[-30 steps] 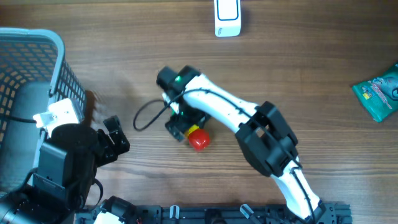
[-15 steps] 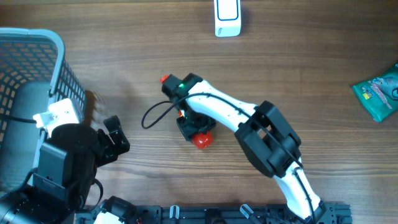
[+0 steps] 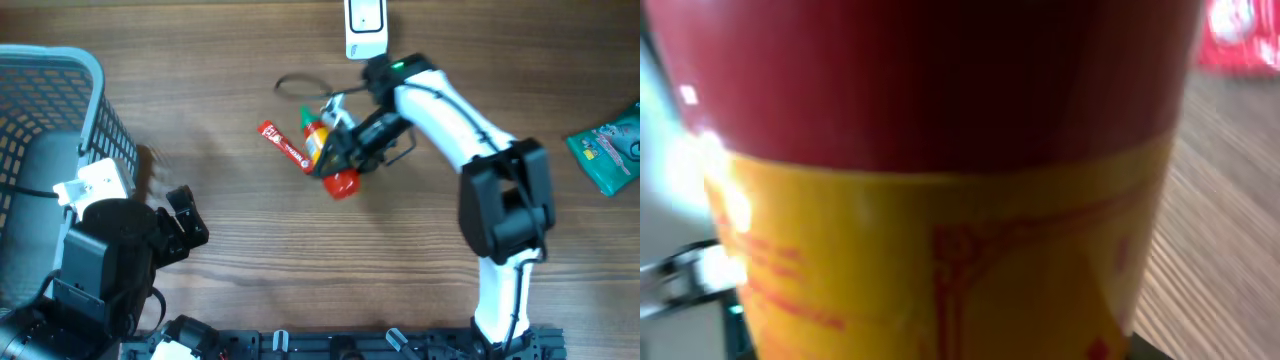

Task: Scan the item barcode
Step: 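Lift the sauce bottle with the right gripper to the white scanner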

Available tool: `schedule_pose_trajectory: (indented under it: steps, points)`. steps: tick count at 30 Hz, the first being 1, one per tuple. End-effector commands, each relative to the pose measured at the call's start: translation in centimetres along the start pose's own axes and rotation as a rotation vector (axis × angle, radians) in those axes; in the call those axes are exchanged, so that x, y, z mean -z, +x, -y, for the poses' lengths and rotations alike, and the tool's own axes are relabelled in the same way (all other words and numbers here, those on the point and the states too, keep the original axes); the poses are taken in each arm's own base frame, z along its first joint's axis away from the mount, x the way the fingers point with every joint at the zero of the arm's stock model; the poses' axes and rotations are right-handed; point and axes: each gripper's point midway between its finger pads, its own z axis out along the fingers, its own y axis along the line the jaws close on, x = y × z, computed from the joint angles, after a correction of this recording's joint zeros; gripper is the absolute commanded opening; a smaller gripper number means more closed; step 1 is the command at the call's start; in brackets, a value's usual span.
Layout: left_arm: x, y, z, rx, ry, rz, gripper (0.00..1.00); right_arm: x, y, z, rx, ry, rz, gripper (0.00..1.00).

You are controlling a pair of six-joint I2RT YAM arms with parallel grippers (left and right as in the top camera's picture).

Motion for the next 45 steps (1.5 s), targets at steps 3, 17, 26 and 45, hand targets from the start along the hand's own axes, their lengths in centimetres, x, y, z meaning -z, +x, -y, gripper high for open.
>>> schedule_pose_trajectory:
  steps: [3, 17, 26, 45]
  points:
    - [0.1, -0.1, -0.1, 0.006, -0.002, 0.009, 1.00, 2.6, -1.9, -6.2, 0.276, -0.322, 0.180, 0.49]
    - [0.1, -0.1, -0.1, 0.006, -0.002, 0.009, 1.00, 1.7, 1.2, -8.8, 0.276, -0.388, 0.139, 0.48]
    - [0.1, -0.1, -0.1, 0.006, -0.002, 0.009, 1.00, -0.2, 3.6, -12.6, 0.341, -0.393, 0.060, 0.48]
    - [0.1, -0.1, -0.1, 0.006, -0.002, 0.009, 1.00, 3.1, -0.7, 2.1, 0.178, 0.634, 0.027, 0.43]
